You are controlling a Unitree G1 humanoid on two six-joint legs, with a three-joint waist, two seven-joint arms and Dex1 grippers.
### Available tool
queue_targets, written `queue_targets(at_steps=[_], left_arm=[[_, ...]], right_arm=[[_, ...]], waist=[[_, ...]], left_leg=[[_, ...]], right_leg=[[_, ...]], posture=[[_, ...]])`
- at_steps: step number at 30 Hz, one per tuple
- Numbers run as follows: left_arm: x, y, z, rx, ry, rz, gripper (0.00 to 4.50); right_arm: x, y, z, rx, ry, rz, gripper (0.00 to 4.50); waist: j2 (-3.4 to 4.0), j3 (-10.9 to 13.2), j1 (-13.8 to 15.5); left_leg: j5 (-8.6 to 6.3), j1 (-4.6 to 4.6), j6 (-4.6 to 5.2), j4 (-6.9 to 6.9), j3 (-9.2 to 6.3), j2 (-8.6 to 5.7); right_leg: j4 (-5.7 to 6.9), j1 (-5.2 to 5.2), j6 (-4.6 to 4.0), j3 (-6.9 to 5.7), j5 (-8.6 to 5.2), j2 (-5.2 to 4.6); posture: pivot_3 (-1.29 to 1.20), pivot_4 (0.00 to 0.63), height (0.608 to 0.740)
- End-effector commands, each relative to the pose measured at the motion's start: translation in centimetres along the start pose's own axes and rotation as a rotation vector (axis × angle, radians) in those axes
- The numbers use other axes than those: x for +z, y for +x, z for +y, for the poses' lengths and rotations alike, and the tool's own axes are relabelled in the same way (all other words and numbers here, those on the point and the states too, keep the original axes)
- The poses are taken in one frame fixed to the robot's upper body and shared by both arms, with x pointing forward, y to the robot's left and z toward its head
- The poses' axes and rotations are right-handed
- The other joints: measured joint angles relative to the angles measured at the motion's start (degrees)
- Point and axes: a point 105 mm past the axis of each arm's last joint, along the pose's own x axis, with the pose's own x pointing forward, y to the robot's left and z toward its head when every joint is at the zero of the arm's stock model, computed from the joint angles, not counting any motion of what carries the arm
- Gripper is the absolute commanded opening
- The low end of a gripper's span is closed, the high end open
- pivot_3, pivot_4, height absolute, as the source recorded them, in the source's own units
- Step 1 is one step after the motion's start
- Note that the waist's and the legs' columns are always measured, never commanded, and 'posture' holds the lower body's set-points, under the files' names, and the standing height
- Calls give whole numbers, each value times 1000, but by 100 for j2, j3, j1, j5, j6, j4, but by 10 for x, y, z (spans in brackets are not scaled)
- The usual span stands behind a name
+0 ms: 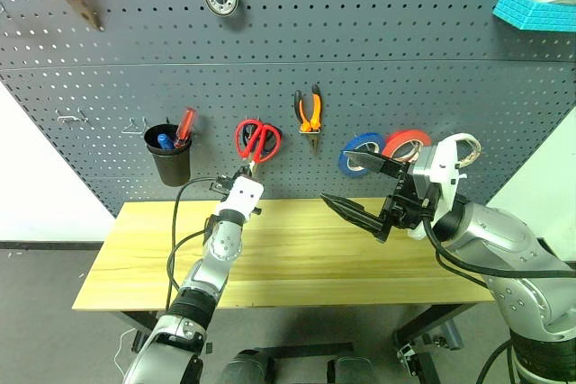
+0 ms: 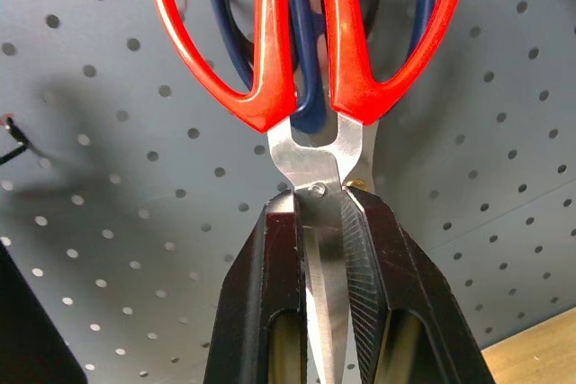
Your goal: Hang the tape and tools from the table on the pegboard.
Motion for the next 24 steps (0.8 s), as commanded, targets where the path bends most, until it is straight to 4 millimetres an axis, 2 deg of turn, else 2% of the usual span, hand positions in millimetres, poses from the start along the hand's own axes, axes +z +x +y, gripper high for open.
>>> queue_targets(at_steps=[1,5,6,13,20,24], left_arm=[[13,6,3,16,-17,-44,247],[11,3,0,7,-15,-37,247],[9,2,0,6,-23,-31,955],[-3,-7,-5,-32,-11,14,3102],[-23,-27,-2,-64,-1,92,3102],[-50,-47,15,-46,-15,249,3102]], right_arm=[[15,-1,2,9,-50,-51,4500],[14,-1,0,2,-56,-45,4500],[14,-1,0,1,-57,-45,4500],[12,0,-1,1,-58,-39,4500],[10,0,-2,3,-60,-32,4500],[9,0,-4,-1,-66,-26,4500]], waist=[[0,0,-2],[0,0,-2],[0,0,-3],[0,0,-1],[2,-1,-3],[3,-2,-7]], left_leg=[[0,0,0,0,0,0],[0,0,0,0,0,0],[0,0,0,0,0,0],[0,1,0,0,0,0],[0,1,0,0,0,0],[0,3,0,0,0,0]], right_leg=[[0,0,0,0,0,0],[0,0,0,0,0,0],[0,0,0,0,0,0],[1,0,0,0,0,0],[3,-1,0,1,0,0],[6,-1,-1,2,0,0]], posture=[[-165,0,681],[-163,0,681],[-162,0,681],[-154,0,681],[-147,0,681],[-136,0,681]])
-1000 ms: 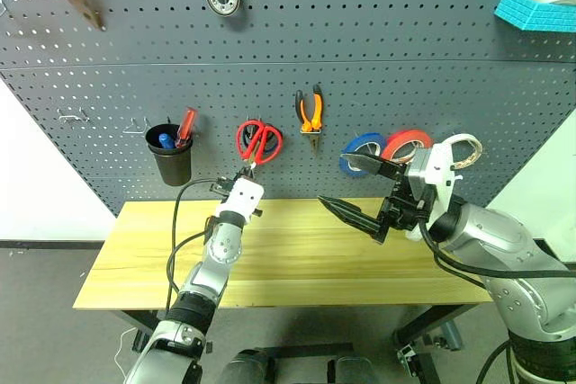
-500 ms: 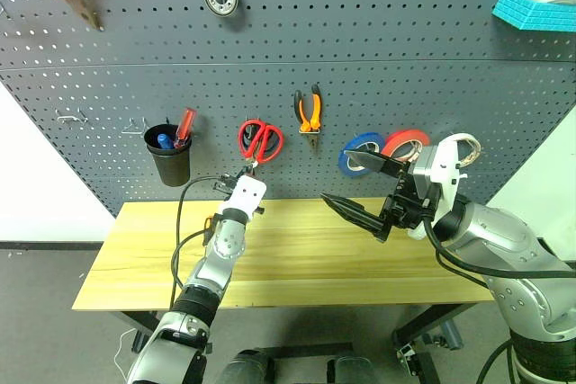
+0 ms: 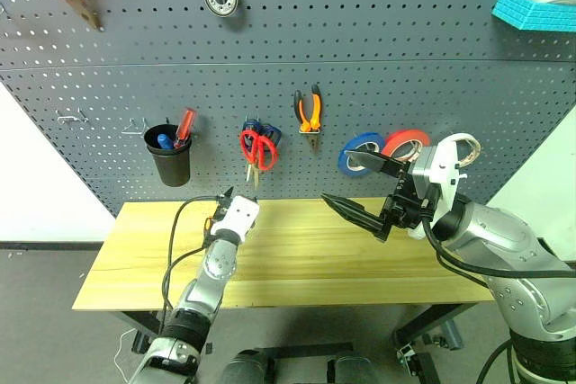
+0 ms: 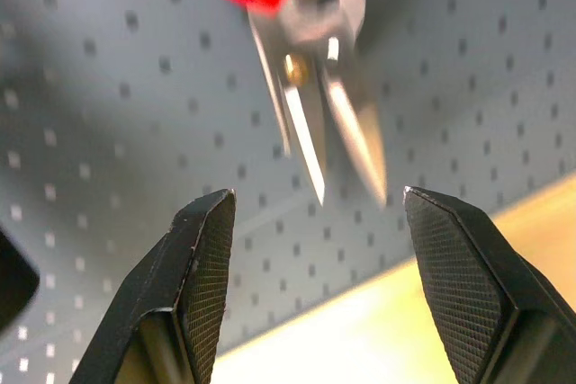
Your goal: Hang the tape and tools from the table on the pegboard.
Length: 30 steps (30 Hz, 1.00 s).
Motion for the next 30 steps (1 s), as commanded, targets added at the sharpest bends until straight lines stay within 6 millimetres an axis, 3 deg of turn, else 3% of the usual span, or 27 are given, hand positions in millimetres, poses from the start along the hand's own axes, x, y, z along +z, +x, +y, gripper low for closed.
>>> queue_targets(at_steps=[1,8,14,23,30], left_arm=[[-8,-7,22,49,-43,82,3102],[-49,-16,52,184,-249,427,3102],[-65,-8,53,217,-437,623,3102],[-84,4,50,200,-612,779,3102],[-92,9,57,190,-619,809,3102]], right_arm=[[10,0,-2,1,-50,-34,4500],[5,2,-4,1,-53,-26,4500],[4,4,-6,4,-58,-19,4500],[3,0,-5,-3,-58,3,4500],[2,-3,-3,-4,-55,20,4500]], waist=[[1,0,5],[0,0,25],[-3,0,21],[-9,1,6],[-10,0,5]], left_leg=[[0,0,0,0,0,0],[0,1,0,5,-1,0],[0,2,0,8,-2,0],[0,1,0,8,-2,-1],[0,1,-1,8,-2,-1]], right_leg=[[0,0,0,0,0,0],[10,-1,0,0,0,0],[12,0,0,-1,0,0],[12,-1,1,0,0,0],[12,-2,0,0,0,-1]], posture=[[-134,0,681],[-116,0,681],[-124,0,681],[-151,0,681],[-158,0,681]])
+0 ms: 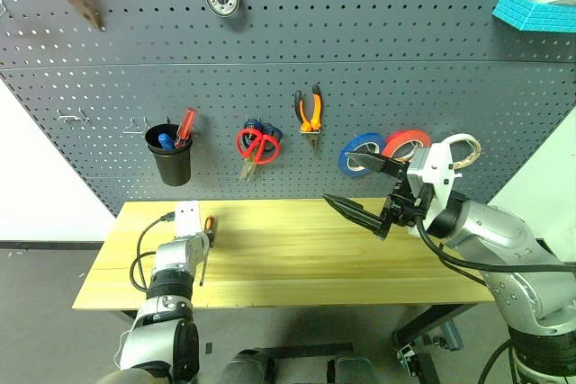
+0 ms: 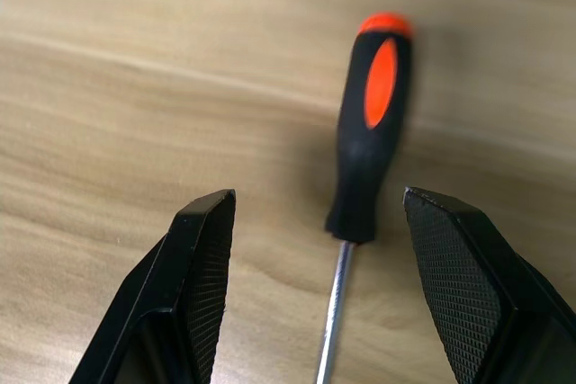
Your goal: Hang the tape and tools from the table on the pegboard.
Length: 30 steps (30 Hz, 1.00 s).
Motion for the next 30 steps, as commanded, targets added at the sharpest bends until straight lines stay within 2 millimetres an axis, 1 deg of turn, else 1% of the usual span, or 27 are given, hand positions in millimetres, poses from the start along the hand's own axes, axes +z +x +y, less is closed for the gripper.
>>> queue_targets(at_steps=[1,4,7,16,23,30], left_arm=[[16,0,1,-16,-18,-30,3102],[20,3,4,-30,-18,-24,3102],[23,3,0,-60,-8,-20,3102],[16,5,-14,-133,21,35,3102],[5,7,-7,-108,23,67,3102],[7,7,-4,-101,45,54,3102]], right_arm=[[13,-3,3,8,-40,-27,4500],[12,-3,4,13,-35,-21,4500],[11,-3,6,17,-30,-17,4500],[12,-4,9,22,-20,-7,4500],[11,-7,15,24,-3,6,4500],[9,-11,19,31,23,25,4500]], waist=[[0,0,-1],[-1,0,-3],[-1,0,-7],[-2,0,-25],[-11,6,-124],[-35,42,-152]], left_leg=[[0,0,0,0,0,0],[0,0,0,0,0,0],[0,0,0,0,0,0],[0,-2,0,0,0,0],[0,-2,0,-1,0,0],[-1,-2,0,-2,0,2]], right_leg=[[0,0,0,0,0,0],[0,0,0,0,0,-1],[0,0,0,0,0,-1],[0,-1,0,1,0,-3],[0,-1,0,2,0,-4],[0,-2,0,3,0,-5]], posture=[[-160,0,681],[-164,0,681],[-166,0,681],[-180,6,681],[-191,27,681],[-195,58,681]])
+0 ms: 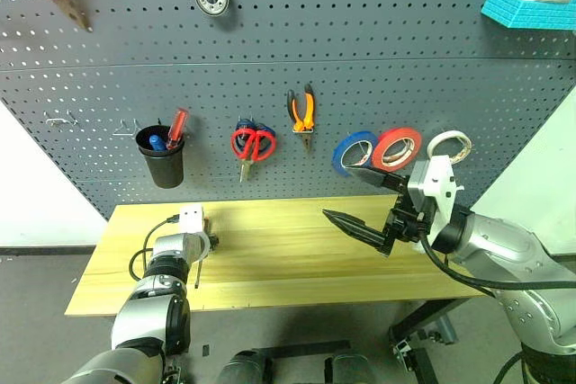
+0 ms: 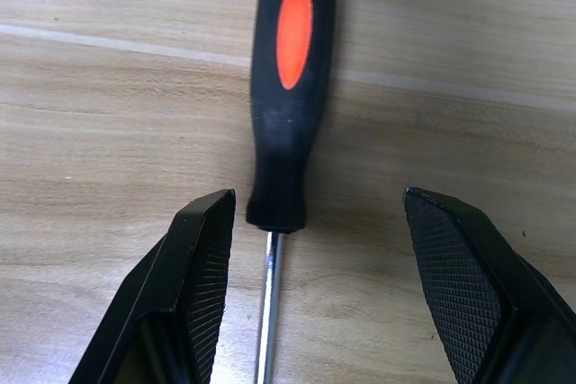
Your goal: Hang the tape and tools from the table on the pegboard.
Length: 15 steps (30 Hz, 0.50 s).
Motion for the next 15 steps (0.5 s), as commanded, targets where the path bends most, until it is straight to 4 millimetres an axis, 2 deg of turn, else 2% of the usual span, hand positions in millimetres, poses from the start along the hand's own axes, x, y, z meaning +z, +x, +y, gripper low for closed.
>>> queue_targets(at_steps=[1,10,15], left_arm=[[15,-4,7,16,14,-49,3102],[22,-6,26,56,-6,-69,3102],[23,-6,25,52,2,-78,3102]], right_arm=[[11,-3,3,3,-31,-22,4500],[8,-5,7,13,-1,-1,4500],[8,-6,9,16,7,6,4500]], waist=[[-5,18,5],[-24,170,12],[-29,231,12]], left_leg=[[0,0,0,0,0,0],[-1,-6,1,-1,0,0],[0,-17,2,-1,0,0]], right_leg=[[0,0,0,0,0,0],[0,-6,-1,2,0,-3],[0,-18,-1,2,0,-4]], posture=[[-194,61,681],[-196,98,681],[-206,111,681]])
